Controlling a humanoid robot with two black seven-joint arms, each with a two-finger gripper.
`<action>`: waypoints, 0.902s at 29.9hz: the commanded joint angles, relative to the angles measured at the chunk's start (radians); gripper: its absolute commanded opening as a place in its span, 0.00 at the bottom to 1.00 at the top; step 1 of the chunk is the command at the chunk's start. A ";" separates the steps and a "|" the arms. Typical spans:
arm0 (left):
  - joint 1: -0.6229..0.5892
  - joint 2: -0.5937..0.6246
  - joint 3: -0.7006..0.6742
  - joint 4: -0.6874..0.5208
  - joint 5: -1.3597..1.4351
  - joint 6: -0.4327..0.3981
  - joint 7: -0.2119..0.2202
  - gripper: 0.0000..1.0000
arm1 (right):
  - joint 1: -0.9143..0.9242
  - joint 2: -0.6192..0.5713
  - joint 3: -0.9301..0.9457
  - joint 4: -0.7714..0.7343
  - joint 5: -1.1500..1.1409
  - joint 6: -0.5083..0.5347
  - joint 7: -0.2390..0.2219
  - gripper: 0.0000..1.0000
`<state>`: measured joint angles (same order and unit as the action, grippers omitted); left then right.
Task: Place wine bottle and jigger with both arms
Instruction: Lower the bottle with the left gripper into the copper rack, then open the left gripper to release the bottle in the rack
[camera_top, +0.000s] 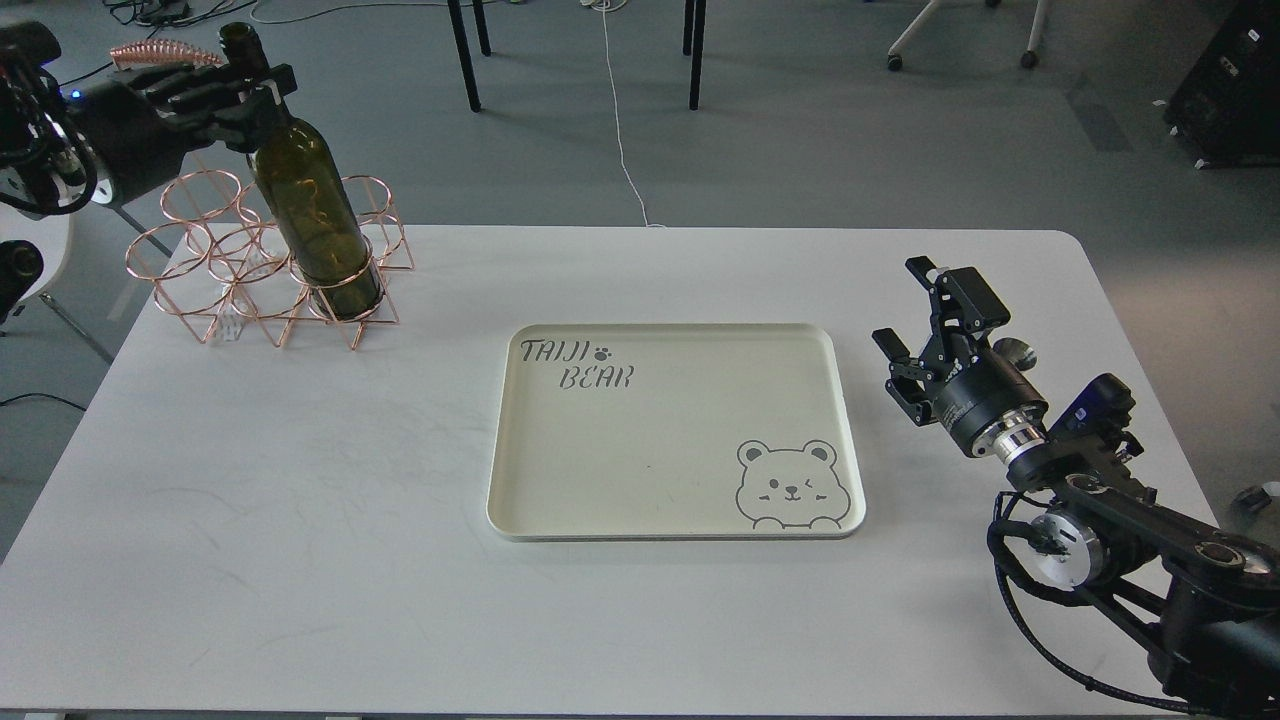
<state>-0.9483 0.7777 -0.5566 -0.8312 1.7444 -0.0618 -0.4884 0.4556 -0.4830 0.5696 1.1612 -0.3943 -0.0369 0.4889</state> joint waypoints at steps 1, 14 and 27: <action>0.013 -0.023 0.000 0.017 -0.002 0.011 0.000 0.11 | 0.000 0.001 0.001 -0.001 0.000 0.000 0.000 0.99; 0.034 -0.044 0.000 0.035 -0.008 0.010 0.000 0.25 | 0.000 0.003 -0.001 0.000 0.000 0.000 0.000 0.99; 0.034 -0.044 0.000 0.035 -0.009 0.010 0.000 0.71 | 0.000 0.004 -0.001 0.000 0.000 0.002 0.000 0.99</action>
<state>-0.9143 0.7323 -0.5569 -0.7960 1.7353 -0.0542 -0.4884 0.4556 -0.4798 0.5690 1.1612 -0.3942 -0.0358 0.4888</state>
